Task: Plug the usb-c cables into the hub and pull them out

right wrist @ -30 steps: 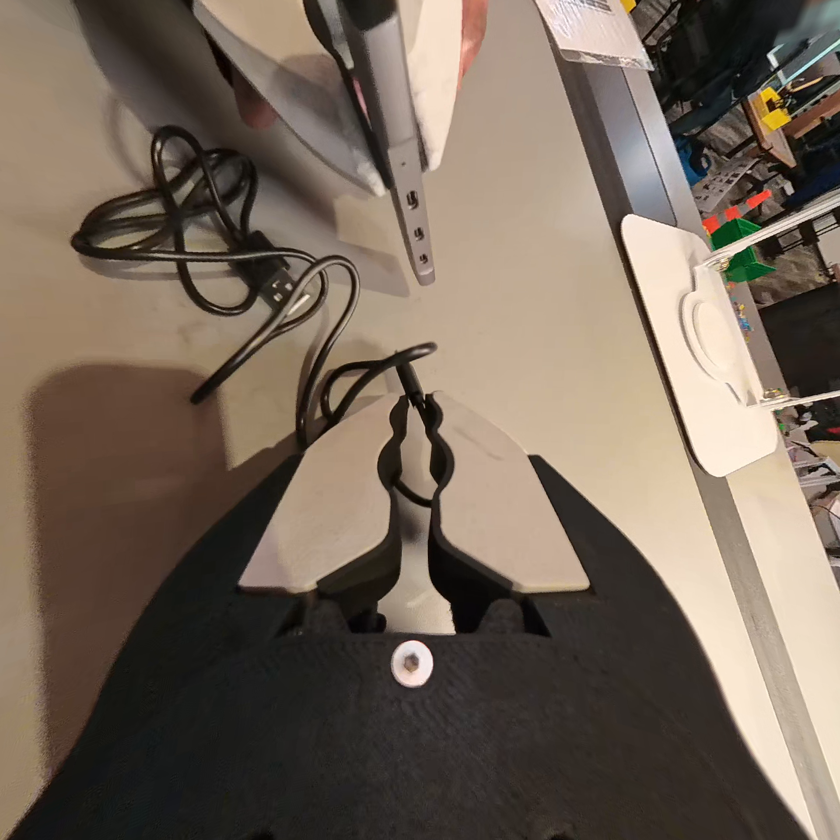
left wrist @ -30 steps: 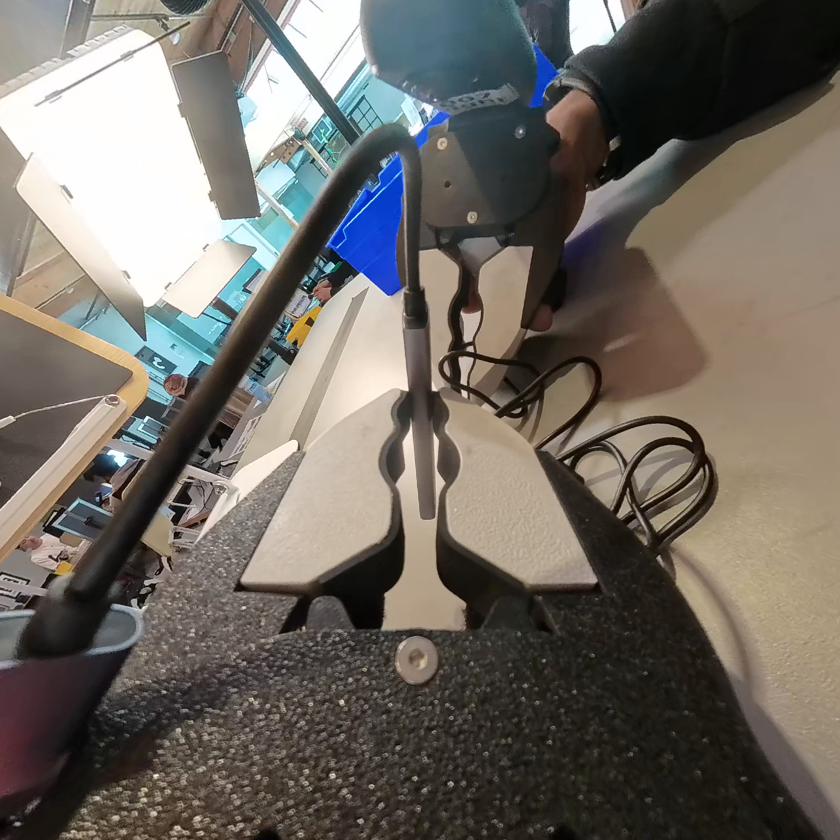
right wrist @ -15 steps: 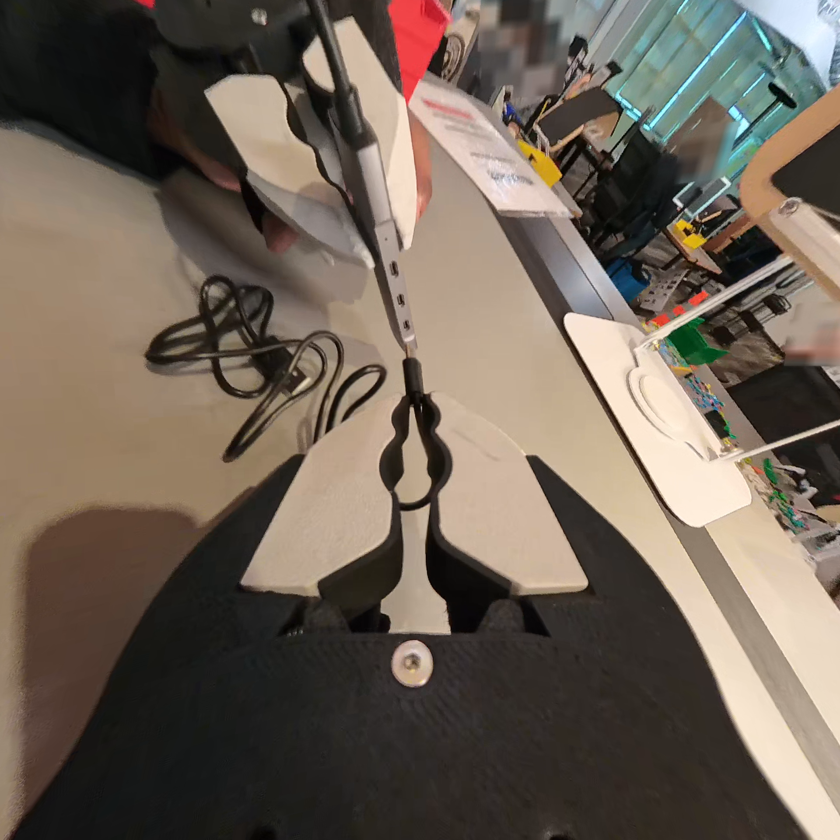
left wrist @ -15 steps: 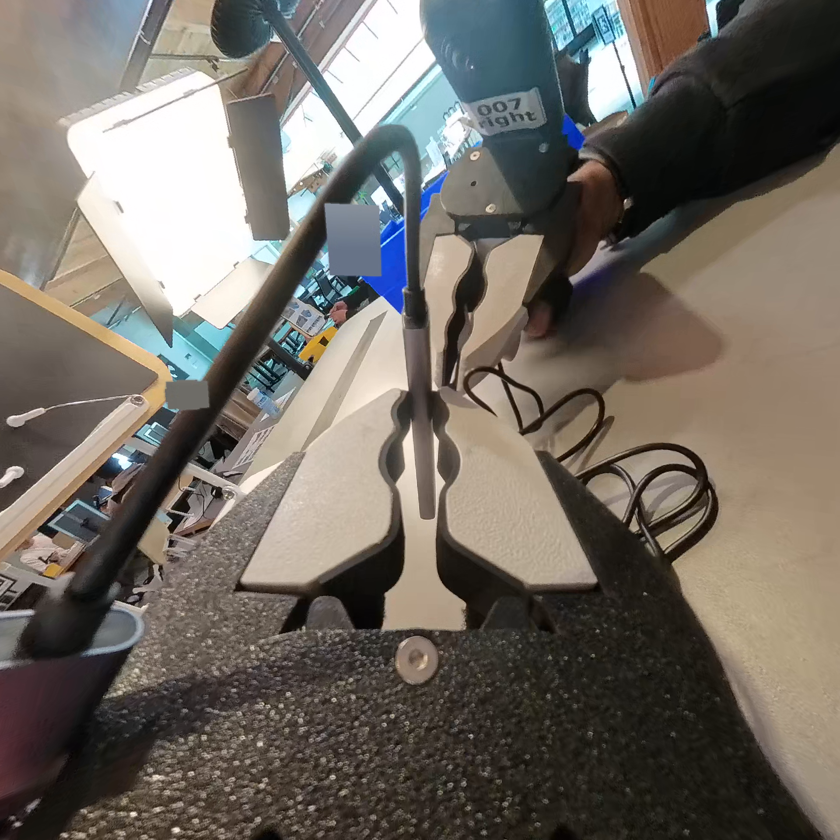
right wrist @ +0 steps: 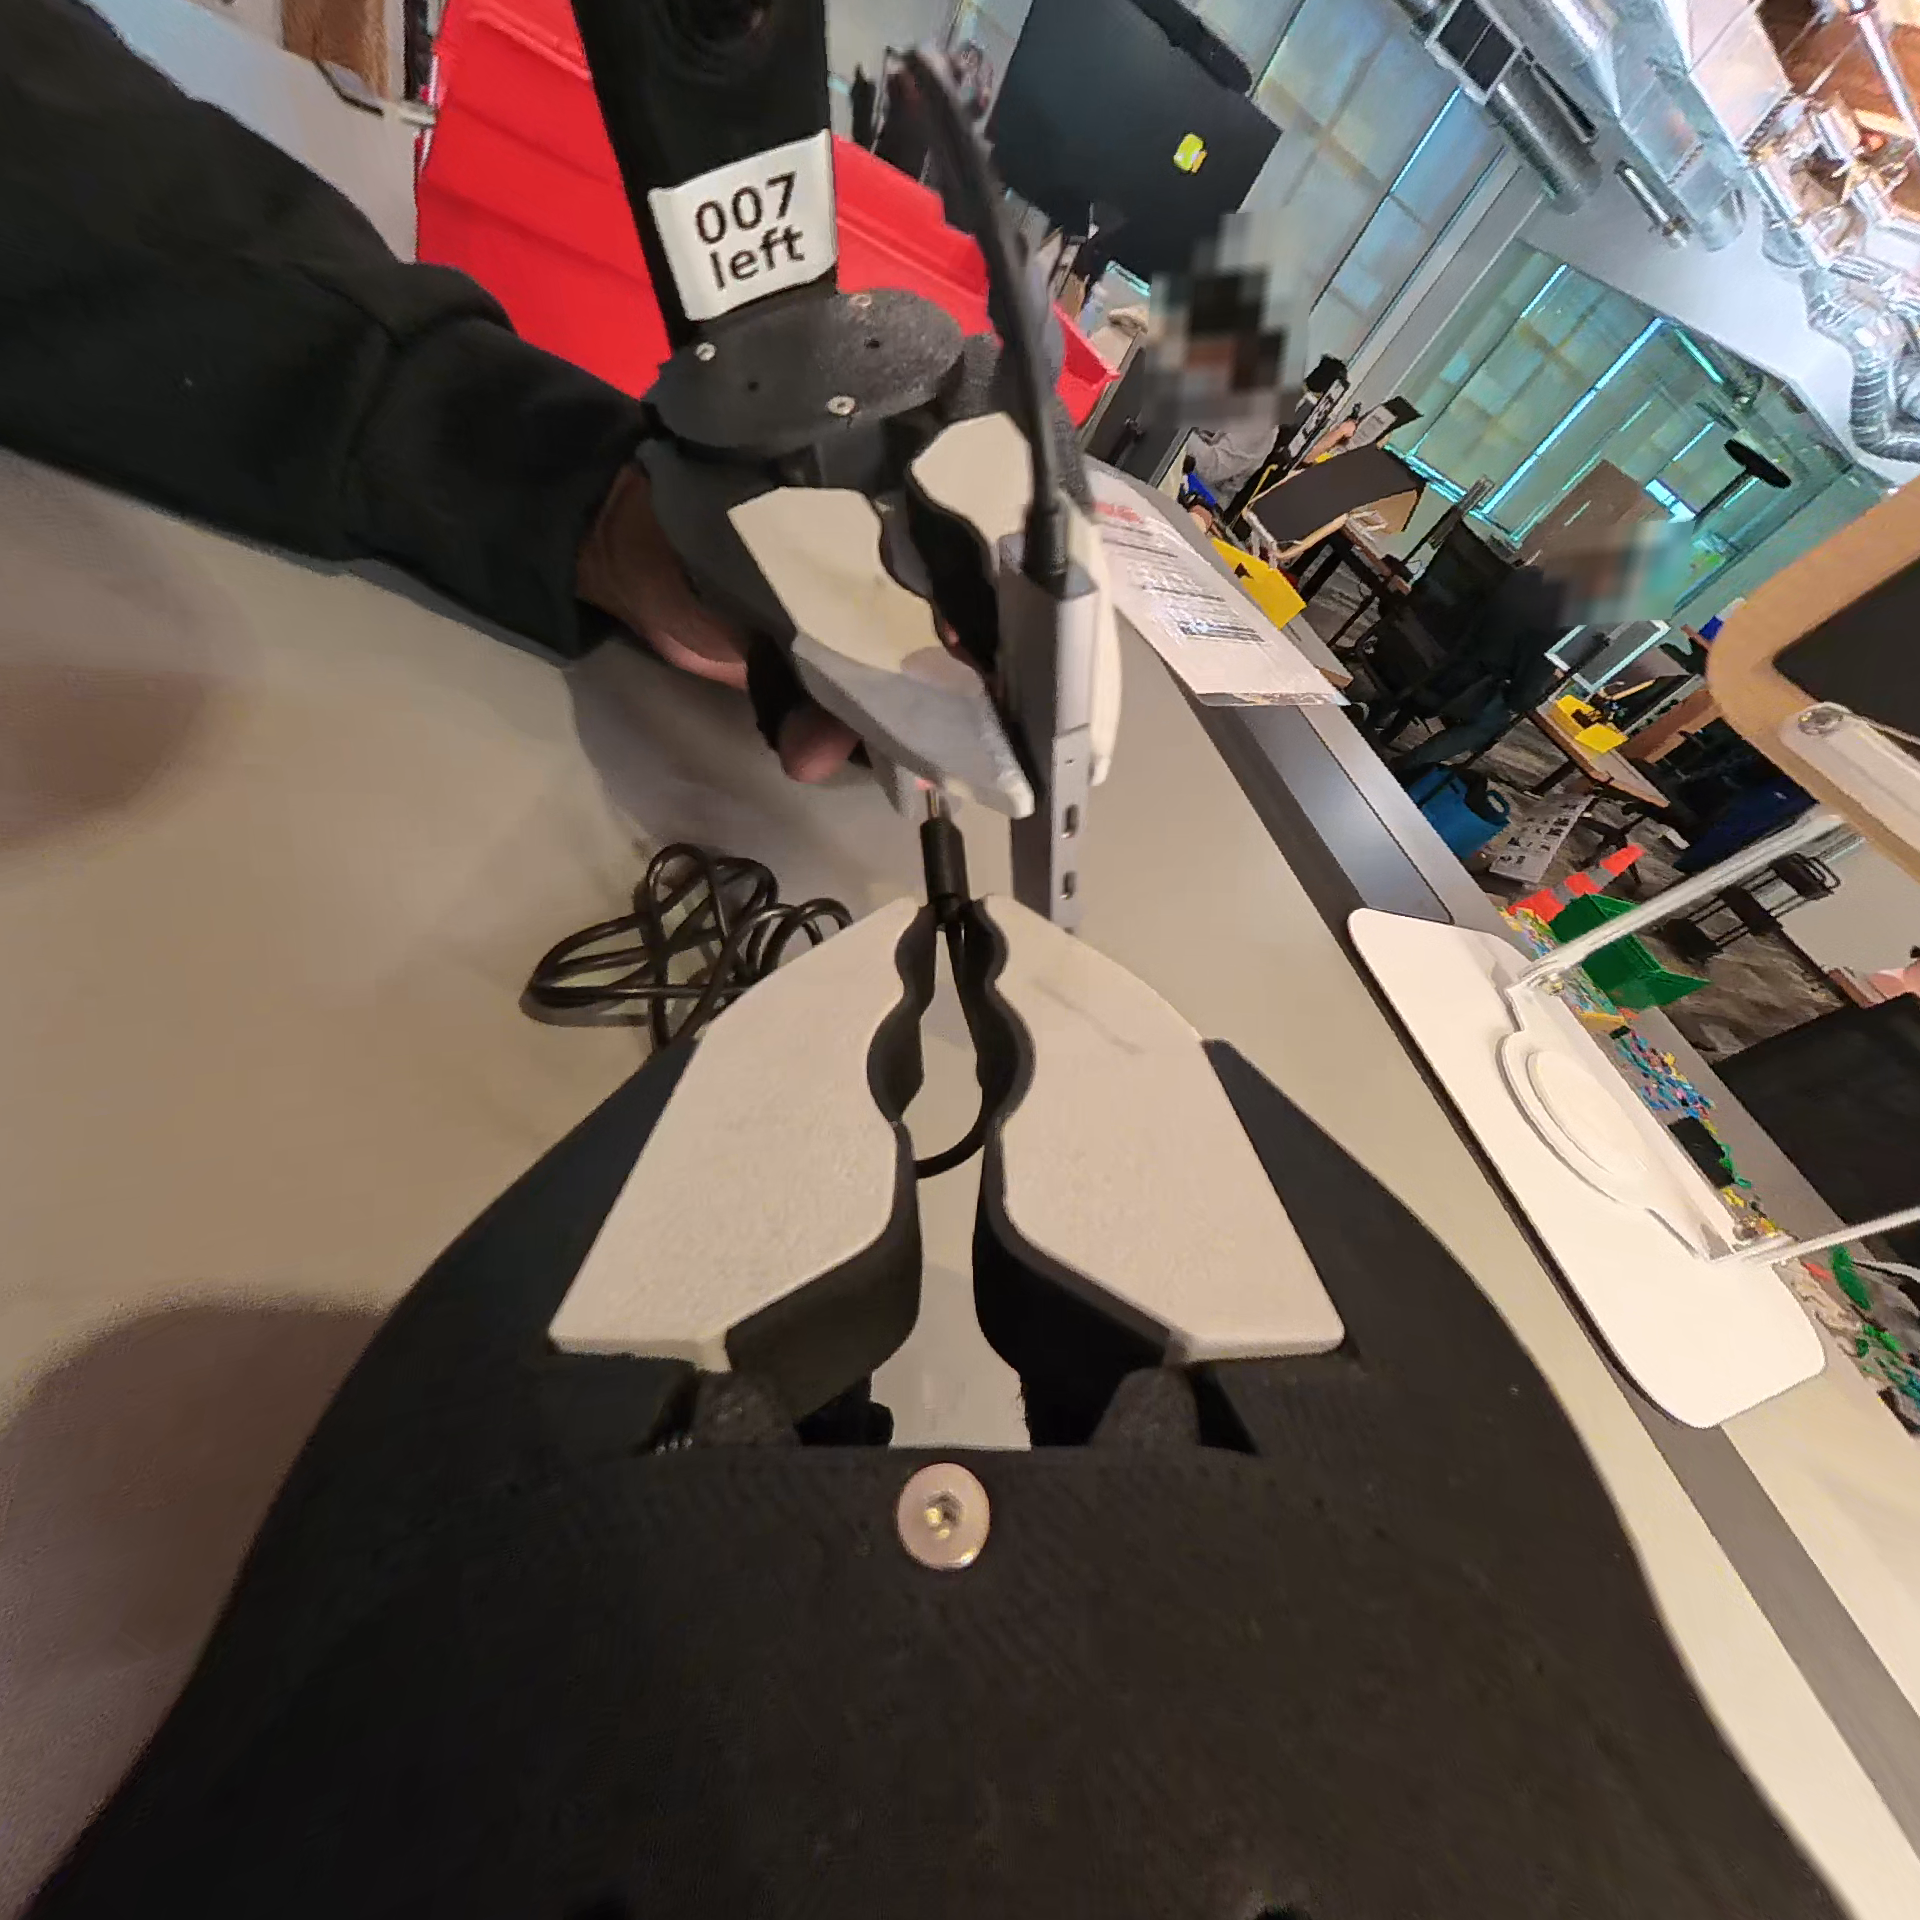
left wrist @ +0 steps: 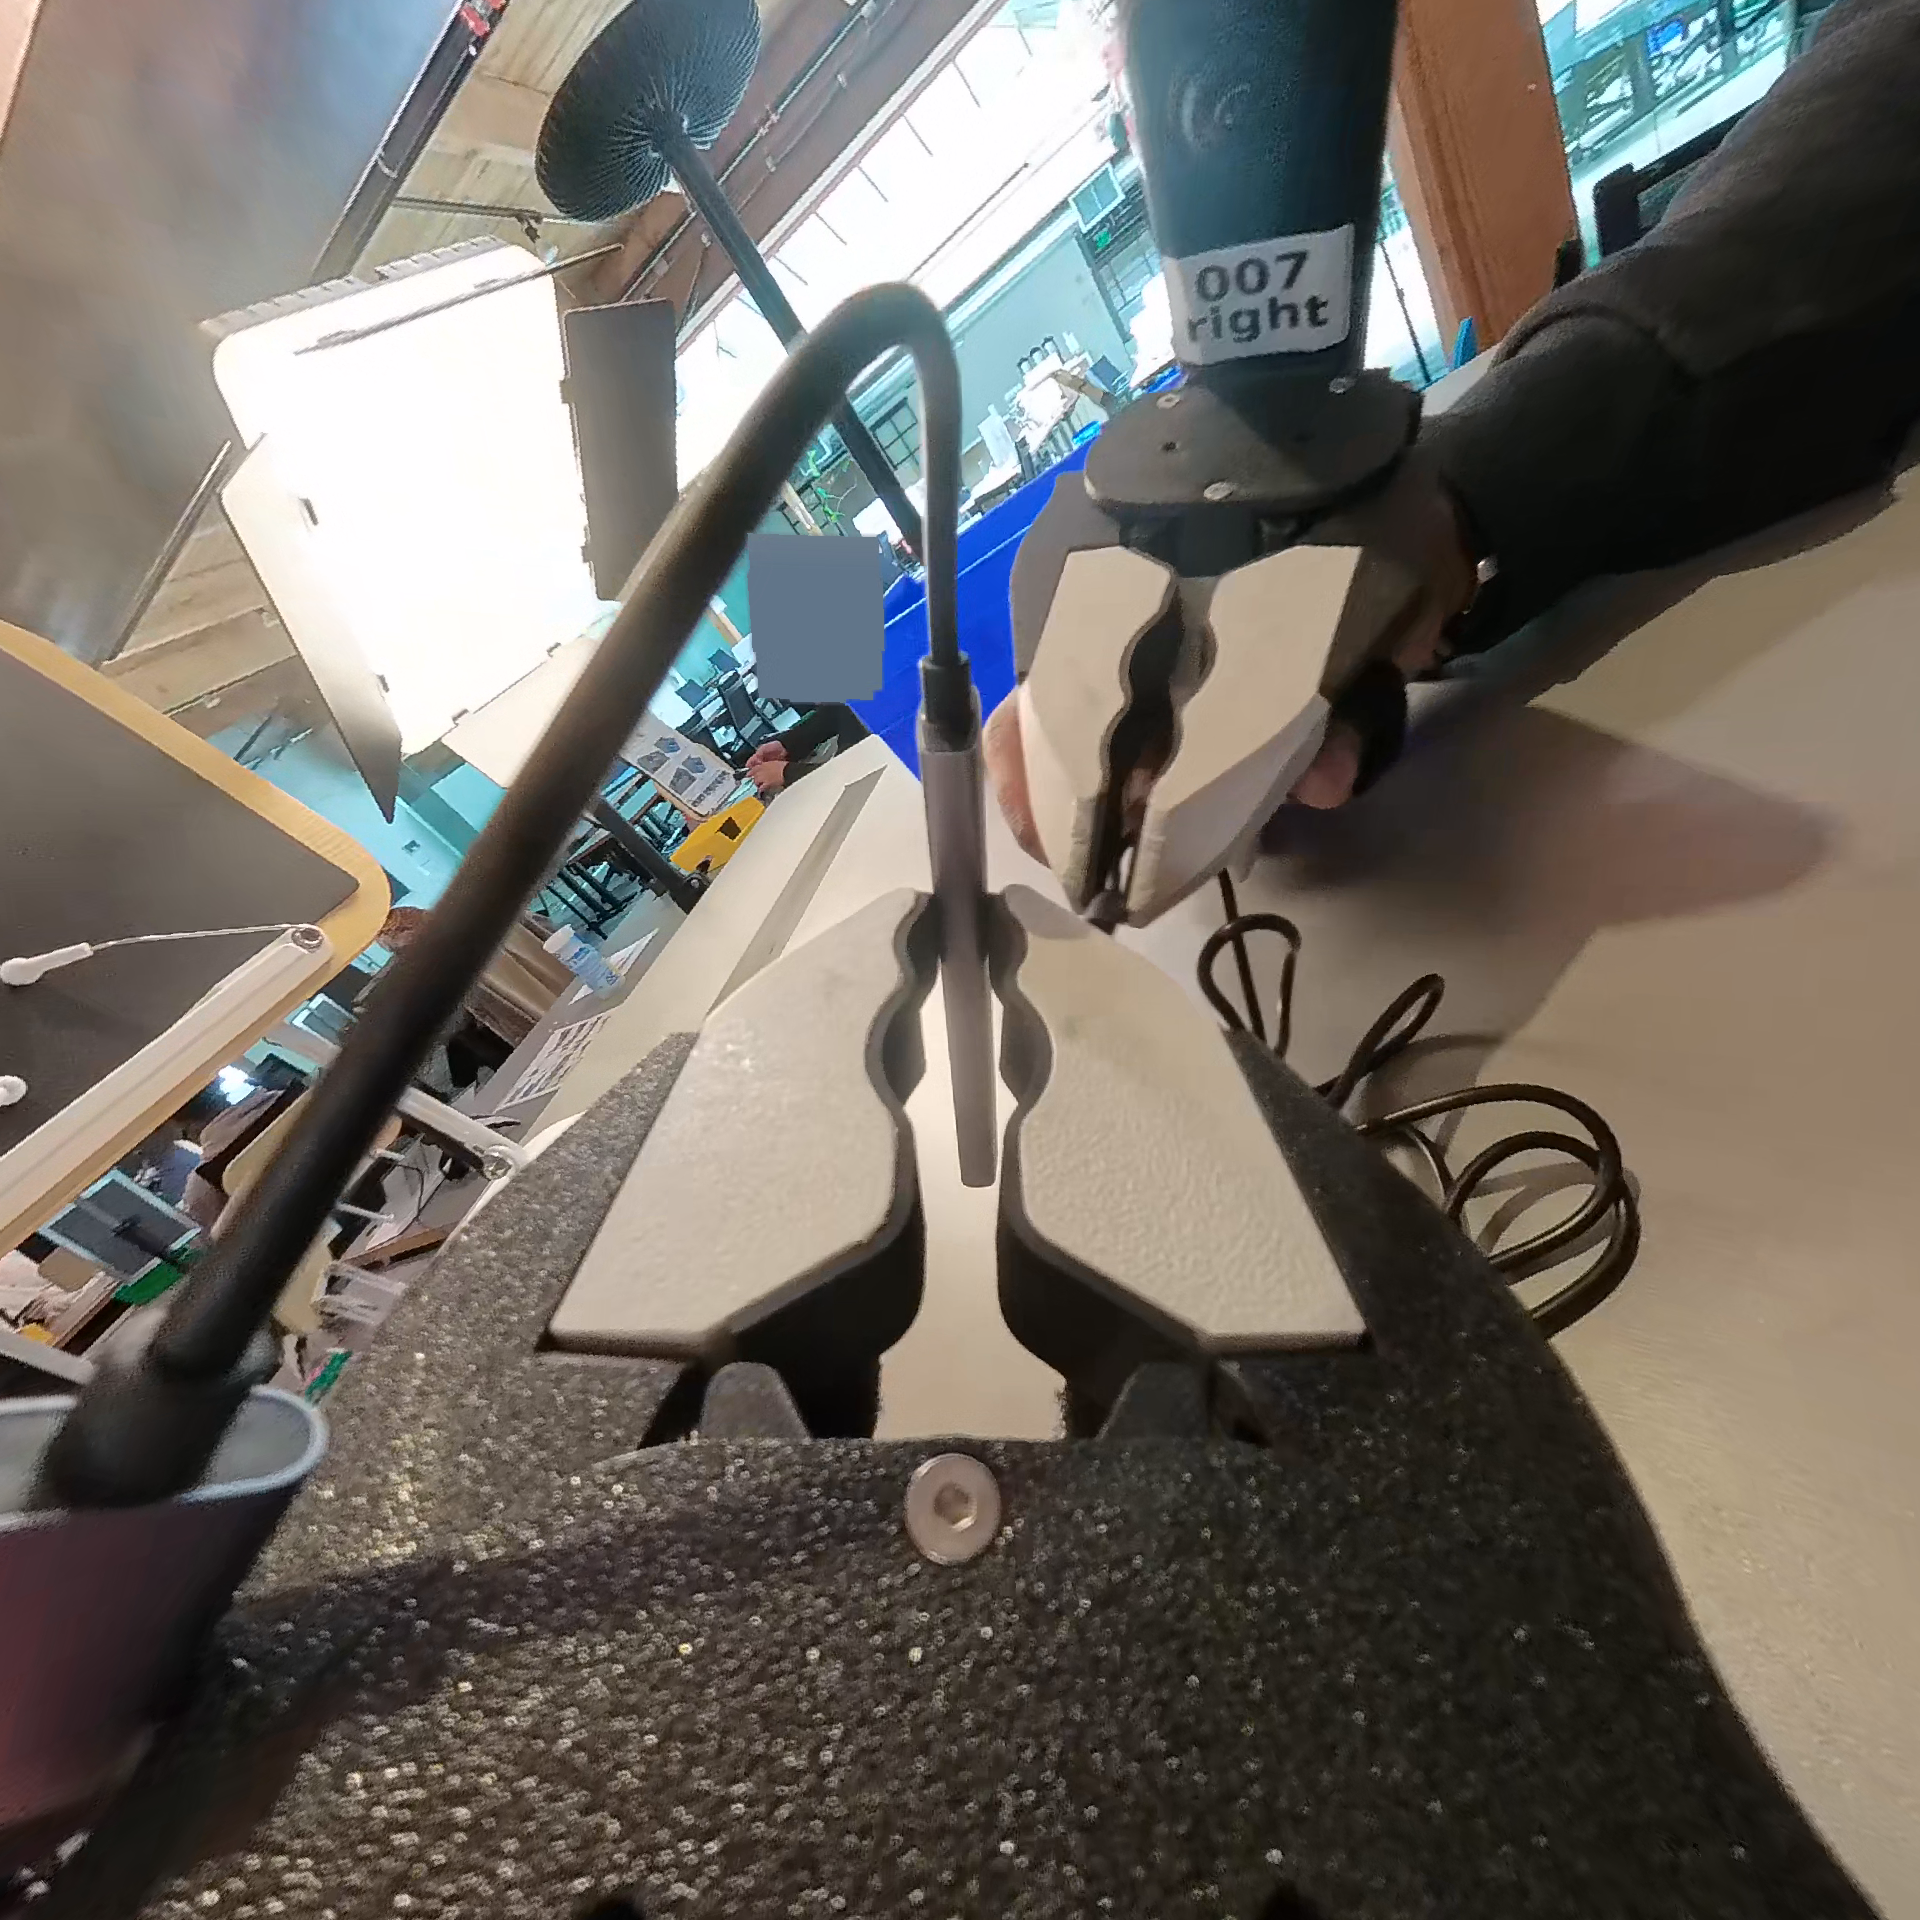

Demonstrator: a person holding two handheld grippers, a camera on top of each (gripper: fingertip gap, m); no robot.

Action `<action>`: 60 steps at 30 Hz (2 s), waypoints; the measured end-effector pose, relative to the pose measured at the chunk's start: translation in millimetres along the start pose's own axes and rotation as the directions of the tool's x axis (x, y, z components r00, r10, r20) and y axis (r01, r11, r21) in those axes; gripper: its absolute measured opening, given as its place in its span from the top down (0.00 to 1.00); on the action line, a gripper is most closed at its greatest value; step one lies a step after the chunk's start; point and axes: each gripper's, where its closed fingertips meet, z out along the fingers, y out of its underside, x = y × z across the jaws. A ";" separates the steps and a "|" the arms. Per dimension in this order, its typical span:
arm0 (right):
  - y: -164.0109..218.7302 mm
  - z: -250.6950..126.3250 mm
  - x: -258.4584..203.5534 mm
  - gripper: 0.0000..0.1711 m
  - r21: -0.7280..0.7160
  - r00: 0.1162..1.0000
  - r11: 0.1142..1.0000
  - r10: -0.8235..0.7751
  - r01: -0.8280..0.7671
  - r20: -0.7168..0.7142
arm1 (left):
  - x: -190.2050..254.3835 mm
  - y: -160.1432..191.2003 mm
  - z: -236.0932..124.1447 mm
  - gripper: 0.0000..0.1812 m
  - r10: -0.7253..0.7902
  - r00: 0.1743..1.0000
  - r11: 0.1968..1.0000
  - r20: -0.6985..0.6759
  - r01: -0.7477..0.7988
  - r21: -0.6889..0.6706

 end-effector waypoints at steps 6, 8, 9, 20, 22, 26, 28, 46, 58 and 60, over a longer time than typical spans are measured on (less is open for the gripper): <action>-5.3 -2.7 6.4 0.97 0.050 0.999 0.998 0.039 -0.037 -0.028 | -0.8 -5.6 -3.8 0.95 -0.031 0.999 0.999 -0.018 0.032 0.043; -6.7 -4.1 7.4 0.97 0.066 0.998 0.996 0.054 -0.052 -0.027 | -0.2 -6.9 -5.1 0.95 -0.036 0.999 0.998 -0.027 0.037 0.054; -7.2 -4.8 7.8 0.97 0.070 0.998 0.996 0.056 -0.054 -0.028 | 0.4 -7.7 -5.7 0.95 -0.036 0.999 0.998 -0.033 0.038 0.060; -11.4 -9.8 6.5 0.97 0.101 0.998 0.994 0.046 -0.041 -0.045 | 6.5 -9.8 -7.8 0.95 -0.021 0.997 0.997 -0.072 0.027 0.079; -10.7 -9.9 7.0 0.97 0.099 0.998 0.995 0.036 -0.031 -0.051 | 7.2 -9.5 -7.6 0.95 -0.017 0.997 0.997 -0.073 0.022 0.076; -9.3 -10.4 9.1 0.97 0.093 0.997 0.996 0.011 -0.004 -0.078 | 7.1 -9.8 -10.1 0.95 -0.014 0.997 0.996 -0.077 0.020 0.082; -10.3 -11.6 10.8 0.97 0.103 0.996 0.995 0.018 -0.009 -0.085 | 6.2 -8.9 -11.9 0.95 -0.010 0.997 0.997 -0.076 0.017 0.082; 1.1 -5.7 6.0 0.97 0.018 0.996 0.998 -0.051 0.053 -0.074 | 15.2 -1.3 -8.0 0.95 0.057 0.993 0.998 -0.100 -0.055 0.027; 27.5 0.4 9.1 0.97 -0.161 0.986 0.980 -0.136 0.119 -0.096 | 20.8 13.9 -0.5 0.95 0.256 0.962 0.958 -0.094 -0.266 -0.112; 31.8 1.3 9.0 0.97 -0.193 0.984 0.972 -0.153 0.133 -0.095 | 22.2 18.2 0.6 0.95 0.303 0.947 0.938 -0.104 -0.315 -0.144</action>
